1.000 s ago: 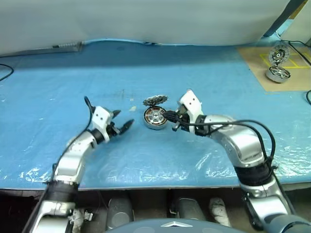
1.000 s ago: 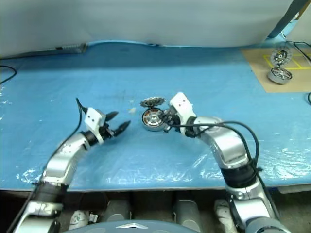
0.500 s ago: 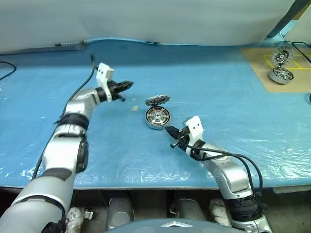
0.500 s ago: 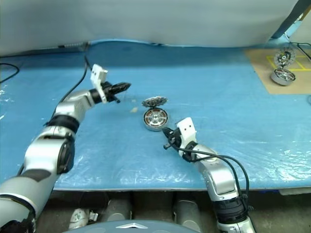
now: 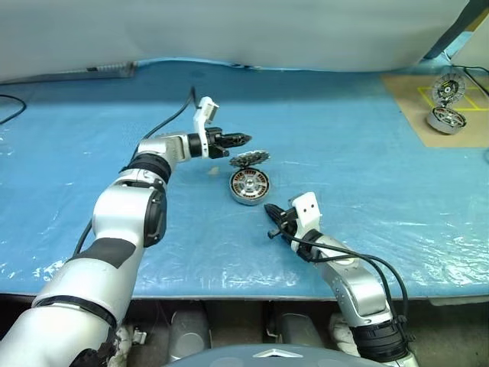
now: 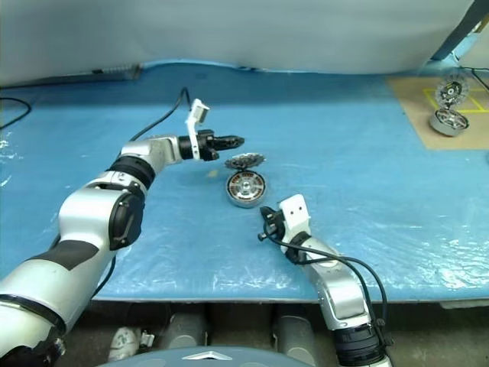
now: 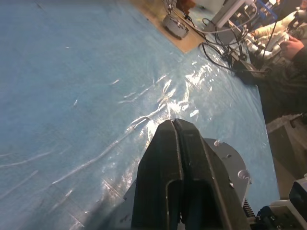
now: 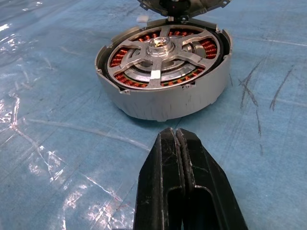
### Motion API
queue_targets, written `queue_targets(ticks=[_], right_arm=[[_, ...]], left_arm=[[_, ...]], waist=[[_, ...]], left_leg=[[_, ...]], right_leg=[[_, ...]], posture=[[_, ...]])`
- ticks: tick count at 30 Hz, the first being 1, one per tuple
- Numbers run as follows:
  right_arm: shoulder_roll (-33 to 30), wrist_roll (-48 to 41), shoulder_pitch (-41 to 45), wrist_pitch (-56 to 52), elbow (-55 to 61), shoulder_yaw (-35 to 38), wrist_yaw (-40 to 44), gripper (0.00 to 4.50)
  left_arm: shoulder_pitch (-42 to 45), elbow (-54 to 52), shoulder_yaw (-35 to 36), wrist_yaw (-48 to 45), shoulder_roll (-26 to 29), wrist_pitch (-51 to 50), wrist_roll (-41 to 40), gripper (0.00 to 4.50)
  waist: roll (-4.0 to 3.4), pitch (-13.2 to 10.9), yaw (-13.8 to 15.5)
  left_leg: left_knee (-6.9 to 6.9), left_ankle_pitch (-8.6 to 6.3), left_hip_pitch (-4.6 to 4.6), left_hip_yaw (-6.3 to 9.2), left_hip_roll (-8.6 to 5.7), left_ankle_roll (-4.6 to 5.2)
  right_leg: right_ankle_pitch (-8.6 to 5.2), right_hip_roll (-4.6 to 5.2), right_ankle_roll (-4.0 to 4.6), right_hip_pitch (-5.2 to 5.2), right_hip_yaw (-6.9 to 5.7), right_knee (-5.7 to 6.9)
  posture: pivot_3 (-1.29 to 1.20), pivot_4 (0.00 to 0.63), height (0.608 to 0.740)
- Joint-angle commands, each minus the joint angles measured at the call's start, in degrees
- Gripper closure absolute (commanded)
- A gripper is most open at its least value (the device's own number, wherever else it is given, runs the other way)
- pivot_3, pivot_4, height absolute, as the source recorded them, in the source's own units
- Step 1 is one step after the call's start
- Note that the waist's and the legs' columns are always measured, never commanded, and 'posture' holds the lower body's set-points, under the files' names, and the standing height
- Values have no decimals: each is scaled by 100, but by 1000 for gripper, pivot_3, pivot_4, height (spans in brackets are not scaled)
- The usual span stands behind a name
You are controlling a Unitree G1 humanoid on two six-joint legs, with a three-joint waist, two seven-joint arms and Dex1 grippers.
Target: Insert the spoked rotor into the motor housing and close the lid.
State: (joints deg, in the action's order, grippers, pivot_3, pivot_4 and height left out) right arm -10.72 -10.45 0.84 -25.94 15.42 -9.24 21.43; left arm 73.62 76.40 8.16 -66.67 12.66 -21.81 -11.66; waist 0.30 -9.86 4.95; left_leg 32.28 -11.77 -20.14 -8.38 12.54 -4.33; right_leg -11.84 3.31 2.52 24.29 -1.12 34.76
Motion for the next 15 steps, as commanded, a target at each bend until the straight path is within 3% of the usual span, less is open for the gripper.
queue_targets(ticks=[1, 15], right_arm=[[22, -8, -6, 96, 279, 17, -52, 4500], [77, 14, -64, 76, 352, 90, -385, 4500]], left_arm=[[399, 10, 133, 185, -138, -78, 57, 4486], [247, 72, -1477, -1185, -434, 451, 1822, 4486]], waist=[[2, -1, 25], [6, -4, 60]], left_leg=[[1, 0, 0, 0, 0, 0], [-5, 0, 3, 0, -6, 0]], right_leg=[[-1, 0, 1, -1, 0, 0], [3, 6, -5, -2, 0, -4]], posture=[[0, 150, 740], [0, 150, 740]])
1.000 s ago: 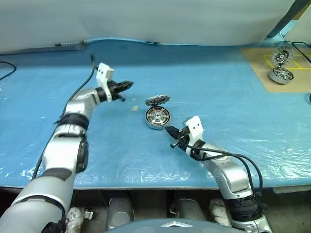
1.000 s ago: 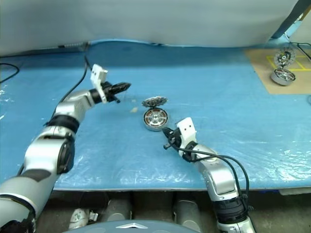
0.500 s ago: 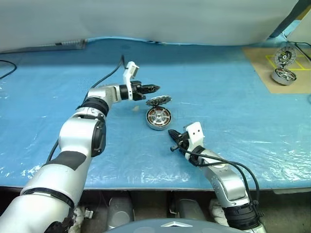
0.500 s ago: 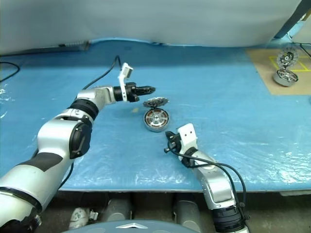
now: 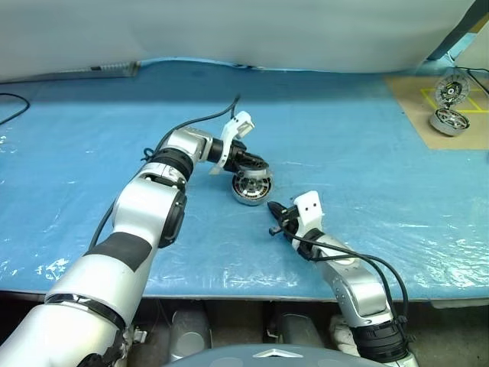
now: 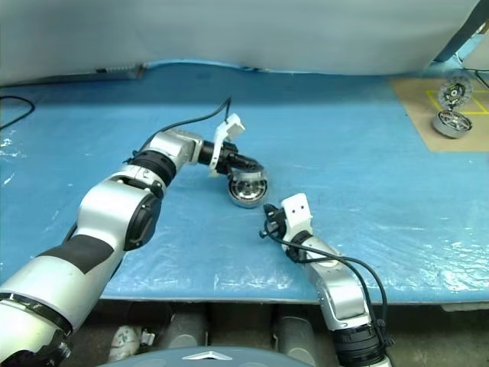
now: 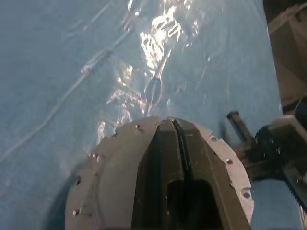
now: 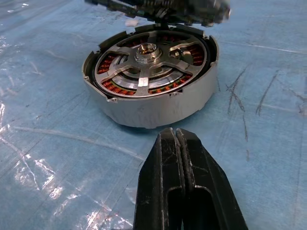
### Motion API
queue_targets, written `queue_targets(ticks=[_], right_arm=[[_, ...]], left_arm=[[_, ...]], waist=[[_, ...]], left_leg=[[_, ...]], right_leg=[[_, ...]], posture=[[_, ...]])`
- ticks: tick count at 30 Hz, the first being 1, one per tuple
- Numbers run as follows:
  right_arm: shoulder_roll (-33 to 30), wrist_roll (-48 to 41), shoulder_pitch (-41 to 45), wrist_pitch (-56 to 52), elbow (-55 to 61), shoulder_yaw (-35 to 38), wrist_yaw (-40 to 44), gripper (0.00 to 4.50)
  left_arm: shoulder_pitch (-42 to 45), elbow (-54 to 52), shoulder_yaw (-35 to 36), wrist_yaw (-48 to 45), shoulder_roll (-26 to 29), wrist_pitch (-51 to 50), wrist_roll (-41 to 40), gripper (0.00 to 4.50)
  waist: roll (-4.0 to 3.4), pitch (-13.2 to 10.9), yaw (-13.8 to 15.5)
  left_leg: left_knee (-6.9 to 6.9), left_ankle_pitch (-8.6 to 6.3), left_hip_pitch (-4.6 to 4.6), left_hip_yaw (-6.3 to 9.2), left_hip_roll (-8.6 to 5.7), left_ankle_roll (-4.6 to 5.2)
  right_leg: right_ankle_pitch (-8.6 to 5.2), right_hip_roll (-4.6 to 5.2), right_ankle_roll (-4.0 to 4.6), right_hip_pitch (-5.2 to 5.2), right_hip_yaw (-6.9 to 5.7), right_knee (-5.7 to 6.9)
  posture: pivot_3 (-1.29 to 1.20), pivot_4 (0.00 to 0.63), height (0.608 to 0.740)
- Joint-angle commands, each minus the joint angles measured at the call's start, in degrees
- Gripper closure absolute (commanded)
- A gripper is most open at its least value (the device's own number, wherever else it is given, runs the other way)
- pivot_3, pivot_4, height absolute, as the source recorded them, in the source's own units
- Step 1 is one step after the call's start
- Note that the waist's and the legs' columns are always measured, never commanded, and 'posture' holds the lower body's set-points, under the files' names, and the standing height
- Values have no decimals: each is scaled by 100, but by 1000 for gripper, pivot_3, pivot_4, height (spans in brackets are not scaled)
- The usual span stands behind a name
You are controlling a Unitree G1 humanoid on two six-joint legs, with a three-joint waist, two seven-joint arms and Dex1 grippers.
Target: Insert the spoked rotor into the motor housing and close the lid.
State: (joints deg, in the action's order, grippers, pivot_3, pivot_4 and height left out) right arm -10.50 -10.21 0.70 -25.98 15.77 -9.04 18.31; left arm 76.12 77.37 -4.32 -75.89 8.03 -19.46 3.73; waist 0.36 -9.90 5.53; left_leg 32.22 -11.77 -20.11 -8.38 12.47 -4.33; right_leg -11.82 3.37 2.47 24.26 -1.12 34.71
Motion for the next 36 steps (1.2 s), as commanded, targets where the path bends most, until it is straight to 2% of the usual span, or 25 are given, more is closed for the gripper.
queue_targets(ticks=[1, 7, 15, 19, 21, 24, 28, 30, 35, 36], right_arm=[[61, -13, -56, 82, 323, 72, -90, 4500], [81, -47, -52, 82, 301, 91, -129, 4500], [-137, -154, 66, -200, 698, 257, -8, 4500], [-364, -298, 327, -632, 908, 431, 76, 4500], [-553, -250, 515, -853, 900, 491, 113, 4500], [-715, -350, 873, -1351, 805, 724, 103, 3959], [-933, -474, 1376, -1654, 664, 786, 347, 2661], [-1002, -546, 1645, -1769, 566, 722, 520, 1967], [-1031, -641, 2252, -2019, 263, 427, 876, 263], [-985, -662, 2369, -2058, 188, 380, 908, 263]], left_arm=[[-16, -23, -272, -305, 32, 253, 339, 4486], [-155, -42, -394, -380, 97, 582, 561, 4486], [-3, -430, 677, -131, 303, 1007, -395, 4486], [-508, -1283, 881, -229, 557, 1327, -736, 4486], [-1116, -2246, 977, -111, 624, 1367, -984, 4486], [-2510, -4334, 1002, 525, 651, 1304, -1164, 4500], [-4226, -6906, 1048, 1751, 441, 638, -1391, 4500], [-4887, -7633, 1100, 2261, 371, 397, -1461, 4500], [-6197, -8503, 986, 3103, 297, 962, -1283, 4500], [-6457, -8623, 954, 3154, 286, 1076, -1319, 4500]], waist=[[0, 0, 2], [2, -1, -1], [9, -9, 0], [9, -10, -10], [6, -9, -11], [5, -8, -35], [3, -11, -27], [-2, -14, -18], [-12, -15, -108], [-12, -15, -136]], left_leg=[[0, 0, -1, 0, -1, 0], [0, 0, 1, 0, -2, 0], [0, 0, 2, 1, -3, 0], [-6, 0, 7, 1, -2, 0], [-9, 0, 8, 0, -2, 0], [-11, 0, 9, -2, -1, -1], [-10, -1, -4, -2, 18, 0], [-5, -1, -2, -2, 26, 0], [1, -1, 3, -14, 26, 1], [1, -1, 3, -14, 26, 1]], right_leg=[[0, 1, 0, 0, 0, 0], [-1, 2, 2, -1, 0, -1], [-10, 2, 16, -6, 0, -3], [-7, 1, 12, -6, 0, -4], [-8, 1, 13, -6, 1, -5], [-9, 1, 15, -6, 3, -3], [-13, -5, 23, -3, -14, -3], [-14, -7, 24, 1, -18, 0], [-17, -6, 28, -1, -12, 1], [-17, -6, 28, -1, -11, 1]], posture=[[0, 150, 740], [0, 150, 740], [0, 150, 740], [0, 150, 740], [0, 150, 740], [0, 150, 740], [0, 150, 740], [0, 150, 740], [0, 150, 740], [0, 150, 740]])
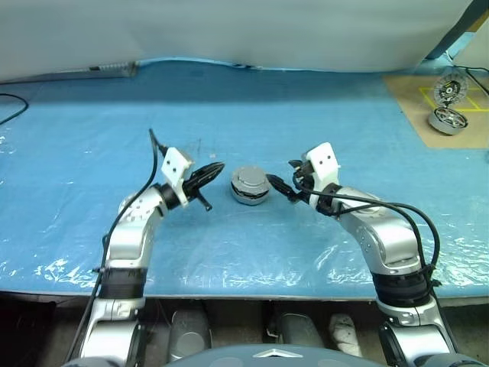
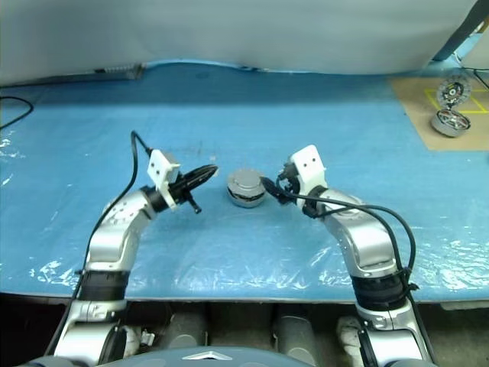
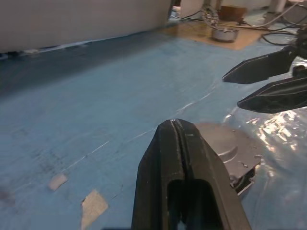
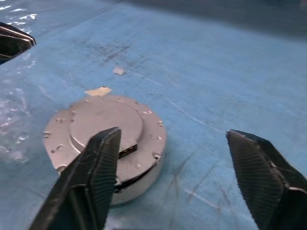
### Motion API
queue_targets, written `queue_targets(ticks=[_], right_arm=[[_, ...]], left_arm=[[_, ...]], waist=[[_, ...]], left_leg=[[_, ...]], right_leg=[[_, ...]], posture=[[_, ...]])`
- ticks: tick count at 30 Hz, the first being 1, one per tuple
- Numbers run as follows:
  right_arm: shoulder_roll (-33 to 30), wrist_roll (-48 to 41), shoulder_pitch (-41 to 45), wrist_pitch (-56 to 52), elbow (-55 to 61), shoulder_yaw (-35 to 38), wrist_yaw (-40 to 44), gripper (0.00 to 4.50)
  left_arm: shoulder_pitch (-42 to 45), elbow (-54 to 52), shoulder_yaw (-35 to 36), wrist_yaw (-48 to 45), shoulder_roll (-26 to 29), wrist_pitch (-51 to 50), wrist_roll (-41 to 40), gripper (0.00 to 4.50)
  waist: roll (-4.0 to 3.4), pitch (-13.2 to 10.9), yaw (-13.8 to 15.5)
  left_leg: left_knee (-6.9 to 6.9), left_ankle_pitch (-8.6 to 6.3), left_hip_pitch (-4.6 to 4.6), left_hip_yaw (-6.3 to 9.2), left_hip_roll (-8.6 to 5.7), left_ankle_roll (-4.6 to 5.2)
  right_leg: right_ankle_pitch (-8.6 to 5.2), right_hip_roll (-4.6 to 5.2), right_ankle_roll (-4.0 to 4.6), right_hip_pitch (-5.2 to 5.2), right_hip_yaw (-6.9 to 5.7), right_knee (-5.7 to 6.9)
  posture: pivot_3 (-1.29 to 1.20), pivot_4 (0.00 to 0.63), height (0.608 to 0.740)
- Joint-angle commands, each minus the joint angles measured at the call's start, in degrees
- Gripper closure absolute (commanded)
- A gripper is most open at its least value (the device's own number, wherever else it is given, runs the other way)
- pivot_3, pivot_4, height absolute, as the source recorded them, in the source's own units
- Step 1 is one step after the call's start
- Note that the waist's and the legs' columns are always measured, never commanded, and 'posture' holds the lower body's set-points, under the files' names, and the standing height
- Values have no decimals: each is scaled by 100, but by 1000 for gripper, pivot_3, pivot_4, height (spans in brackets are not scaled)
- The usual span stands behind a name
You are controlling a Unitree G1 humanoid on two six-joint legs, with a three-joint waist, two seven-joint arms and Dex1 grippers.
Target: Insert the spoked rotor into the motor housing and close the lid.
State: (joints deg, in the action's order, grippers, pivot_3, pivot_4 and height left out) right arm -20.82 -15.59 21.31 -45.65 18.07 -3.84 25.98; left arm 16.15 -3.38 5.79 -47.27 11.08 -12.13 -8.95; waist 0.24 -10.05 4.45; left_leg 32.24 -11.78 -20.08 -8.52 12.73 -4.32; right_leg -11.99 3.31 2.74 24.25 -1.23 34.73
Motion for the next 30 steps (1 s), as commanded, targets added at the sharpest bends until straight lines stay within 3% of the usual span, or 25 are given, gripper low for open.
queue_targets(ticks=[1, 7, 20, 24, 30], right_arm=[[100, -137, 404, -113, -121, -185, 157, 263], [574, 170, 911, 127, -1008, -742, 136, 263], [987, 599, 1064, 663, -1967, -994, 93, 263], [953, 739, 862, 989, -1936, -1039, 73, 1490], [992, 1006, 714, 1387, -1944, -1180, -62, 1505]], left_arm=[[-679, -594, -92, 336, -25, 481, -67, 4500], [-1677, -529, -474, 775, -233, 1350, 57, 4500], [-1531, -123, -872, 1218, -111, 1647, 110, 4500], [-1462, 85, -841, 1332, -97, 1782, 86, 4500], [-1504, 230, -891, 1440, -114, 1944, 100, 4500]], waist=[[0, 0, -47], [-2, 0, -102], [-4, 0, -99], [-4, 0, -120], [-4, 0, -128]], left_leg=[[0, 0, -1, 0, 1, 0], [-5, 0, -3, -3, 5, -1], [-1, 0, 1, -6, 7, -2], [3, 0, 2, -5, 7, -1], [7, 0, 4, -5, 6, -1]], right_leg=[[0, -1, 0, 1, 0, -1], [-2, -9, 1, 9, 4, -5], [-1, -13, 2, 21, 9, 3], [0, -12, 1, 19, 9, 5], [0, -10, 1, 16, 10, 6]], posture=[[0, 150, 740], [0, 150, 740], [0, 150, 740], [0, 150, 740], [0, 150, 740]])
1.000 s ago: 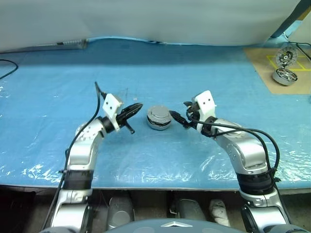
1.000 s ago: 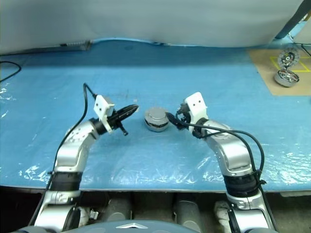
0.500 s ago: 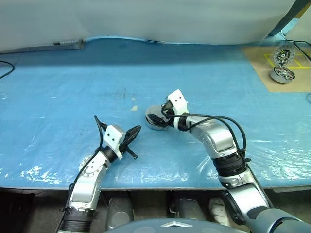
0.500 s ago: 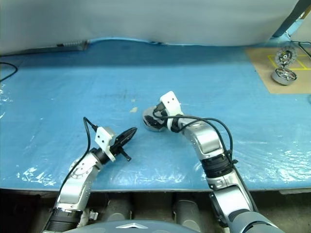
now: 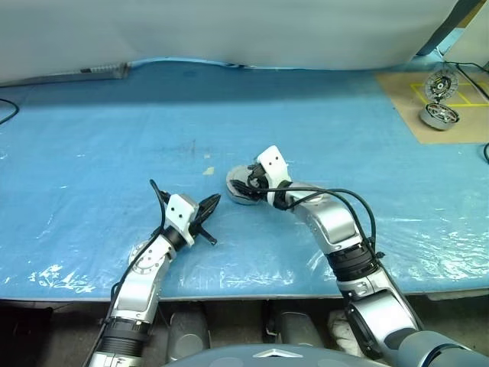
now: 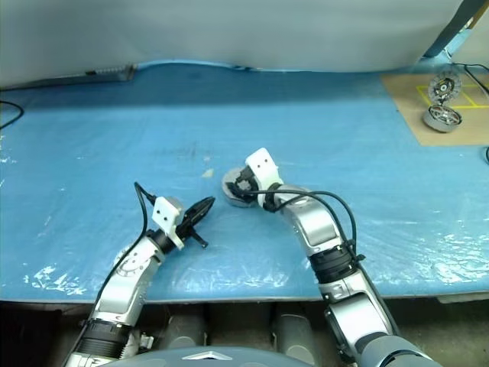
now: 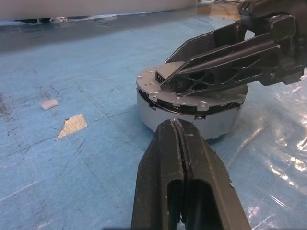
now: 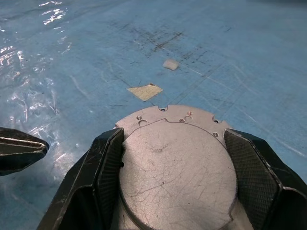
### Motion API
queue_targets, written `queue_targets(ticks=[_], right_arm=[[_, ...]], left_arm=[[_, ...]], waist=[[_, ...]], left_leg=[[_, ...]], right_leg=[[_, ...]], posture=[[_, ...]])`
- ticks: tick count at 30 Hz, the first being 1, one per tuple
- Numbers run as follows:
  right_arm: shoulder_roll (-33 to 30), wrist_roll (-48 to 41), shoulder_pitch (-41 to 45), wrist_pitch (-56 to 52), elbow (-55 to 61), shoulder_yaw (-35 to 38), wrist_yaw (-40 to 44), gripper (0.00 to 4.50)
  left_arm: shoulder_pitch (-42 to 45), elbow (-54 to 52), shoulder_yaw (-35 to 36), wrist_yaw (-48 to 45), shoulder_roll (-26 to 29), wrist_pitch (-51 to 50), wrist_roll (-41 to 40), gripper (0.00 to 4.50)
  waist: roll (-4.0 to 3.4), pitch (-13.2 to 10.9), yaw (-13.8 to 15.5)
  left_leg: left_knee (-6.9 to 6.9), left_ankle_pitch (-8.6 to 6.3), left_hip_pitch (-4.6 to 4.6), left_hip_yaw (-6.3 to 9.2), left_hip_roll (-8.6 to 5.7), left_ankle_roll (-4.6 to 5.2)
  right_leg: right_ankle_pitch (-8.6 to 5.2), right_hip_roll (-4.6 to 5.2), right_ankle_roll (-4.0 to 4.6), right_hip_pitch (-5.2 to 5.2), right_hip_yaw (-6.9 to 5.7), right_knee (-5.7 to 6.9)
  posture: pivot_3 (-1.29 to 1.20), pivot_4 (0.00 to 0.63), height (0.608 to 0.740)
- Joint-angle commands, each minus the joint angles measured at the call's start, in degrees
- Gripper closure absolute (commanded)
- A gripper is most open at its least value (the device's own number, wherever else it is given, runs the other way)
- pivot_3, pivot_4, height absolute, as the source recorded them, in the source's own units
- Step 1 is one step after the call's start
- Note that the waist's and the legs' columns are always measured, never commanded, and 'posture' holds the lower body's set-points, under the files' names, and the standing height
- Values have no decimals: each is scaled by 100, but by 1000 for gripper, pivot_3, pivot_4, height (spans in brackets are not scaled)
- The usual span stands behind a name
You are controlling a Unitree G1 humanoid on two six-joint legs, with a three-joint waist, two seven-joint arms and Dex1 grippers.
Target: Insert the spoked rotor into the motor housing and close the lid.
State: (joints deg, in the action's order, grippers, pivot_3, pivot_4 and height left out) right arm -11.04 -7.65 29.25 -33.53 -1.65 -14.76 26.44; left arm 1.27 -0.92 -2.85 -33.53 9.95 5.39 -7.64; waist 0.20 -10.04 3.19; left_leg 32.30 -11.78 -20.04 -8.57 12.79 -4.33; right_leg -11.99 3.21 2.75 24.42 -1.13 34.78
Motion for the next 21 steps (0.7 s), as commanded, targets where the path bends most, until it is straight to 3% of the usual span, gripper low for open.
queue_targets(ticks=[1, 15, 21], right_arm=[[36, 276, -78, 243, -13, -112, -161, 1505], [-31, 697, 20, -18, -389, -455, -32, 1505], [-105, 648, 69, -515, -318, -517, 117, 1505]], left_arm=[[-17, 9, -41, 83, -7, 215, -24, 4500], [167, 334, -11, 153, 48, 240, -135, 4500], [740, 235, 216, 320, 214, -978, -432, 4500]], waist=[[0, 0, -6], [-3, 5, -67], [-14, 22, -45]], left_leg=[[-1, 0, 0, 0, 0, 0], [4, 0, 7, 0, 0, 1], [10, 0, 17, 0, -1, 0]], right_leg=[[0, 0, 0, 0, 0, 0], [0, 0, 1, -16, 3, 9], [0, 1, 1, -29, 3, 14]], posture=[[0, 150, 740], [0, 150, 740], [0, 150, 740]])
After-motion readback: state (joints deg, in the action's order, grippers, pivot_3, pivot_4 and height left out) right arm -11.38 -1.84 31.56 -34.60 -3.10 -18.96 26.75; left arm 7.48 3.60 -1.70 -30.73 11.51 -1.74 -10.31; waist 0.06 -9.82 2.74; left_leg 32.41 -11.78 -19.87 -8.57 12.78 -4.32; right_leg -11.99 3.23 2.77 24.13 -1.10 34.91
